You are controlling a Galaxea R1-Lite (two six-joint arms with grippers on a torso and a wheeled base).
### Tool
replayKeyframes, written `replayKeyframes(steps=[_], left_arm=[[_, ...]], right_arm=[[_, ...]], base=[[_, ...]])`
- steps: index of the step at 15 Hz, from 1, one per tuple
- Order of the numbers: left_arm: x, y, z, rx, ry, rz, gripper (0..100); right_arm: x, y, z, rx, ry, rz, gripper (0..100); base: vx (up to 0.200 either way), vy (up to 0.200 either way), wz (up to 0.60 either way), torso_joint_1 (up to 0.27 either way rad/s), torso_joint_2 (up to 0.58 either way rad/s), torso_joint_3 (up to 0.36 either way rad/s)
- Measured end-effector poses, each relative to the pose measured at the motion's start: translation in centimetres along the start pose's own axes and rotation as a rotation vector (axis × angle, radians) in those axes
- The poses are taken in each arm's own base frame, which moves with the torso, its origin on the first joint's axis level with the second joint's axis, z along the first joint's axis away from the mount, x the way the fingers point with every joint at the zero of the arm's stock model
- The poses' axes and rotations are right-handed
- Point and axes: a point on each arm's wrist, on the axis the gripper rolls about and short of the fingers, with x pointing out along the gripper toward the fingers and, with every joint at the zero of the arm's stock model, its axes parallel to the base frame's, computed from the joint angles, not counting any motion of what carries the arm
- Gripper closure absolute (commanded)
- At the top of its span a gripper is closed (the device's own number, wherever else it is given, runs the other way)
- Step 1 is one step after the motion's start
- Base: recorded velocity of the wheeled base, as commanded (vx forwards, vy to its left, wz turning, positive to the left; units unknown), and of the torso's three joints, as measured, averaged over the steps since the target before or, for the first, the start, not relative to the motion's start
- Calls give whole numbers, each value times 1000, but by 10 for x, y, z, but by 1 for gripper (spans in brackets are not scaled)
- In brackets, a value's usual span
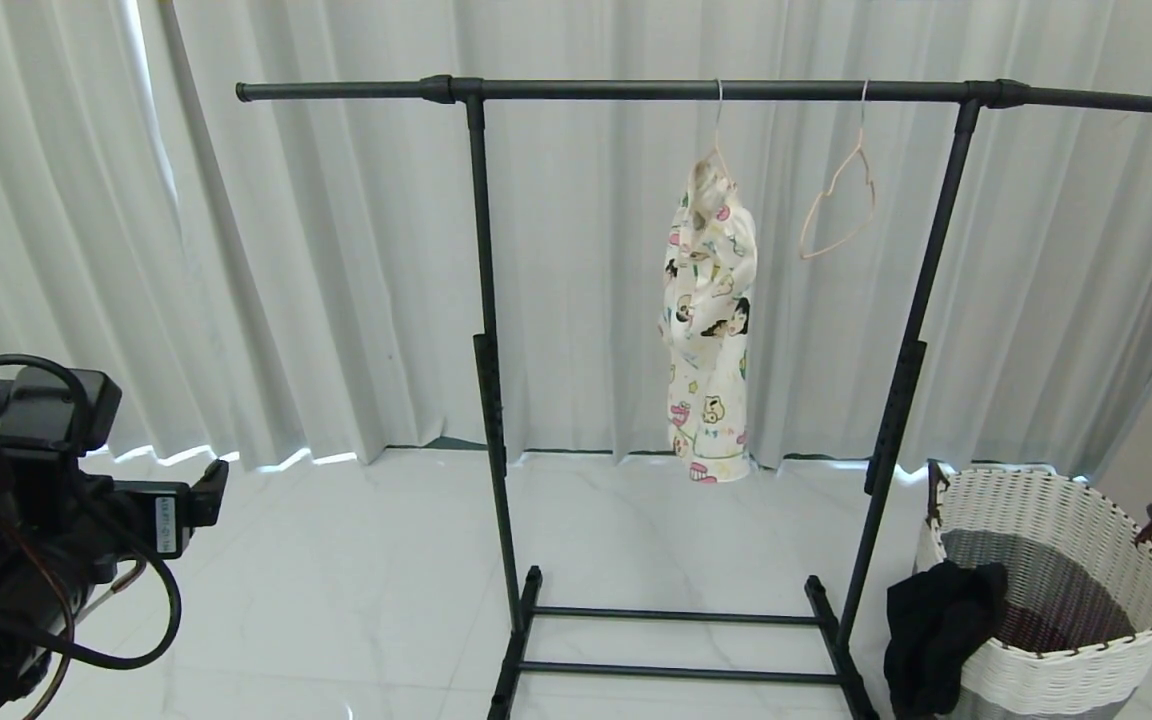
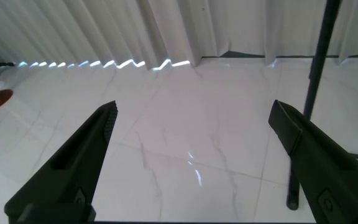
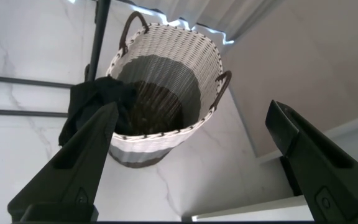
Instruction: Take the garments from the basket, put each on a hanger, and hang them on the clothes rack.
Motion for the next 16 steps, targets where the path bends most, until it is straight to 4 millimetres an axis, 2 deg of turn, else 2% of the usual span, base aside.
replayKeyframes(steps=[10,13,16], left_arm=[[-4,-7,0,4,-7,-26,0],[-4,-8,0,5,-5,-29,0],[-4,-8,1,-3,-12,-47,0]], right_arm=[[-2,2,-6,-3,14,7,0],[-2,4,-5,-6,11,17,0],[-3,11,-2,-21,-17,78,0]], base=[[0,-200,0,0,4,2],[0,0,0,0,0,0],[200,0,0,1,2,1]])
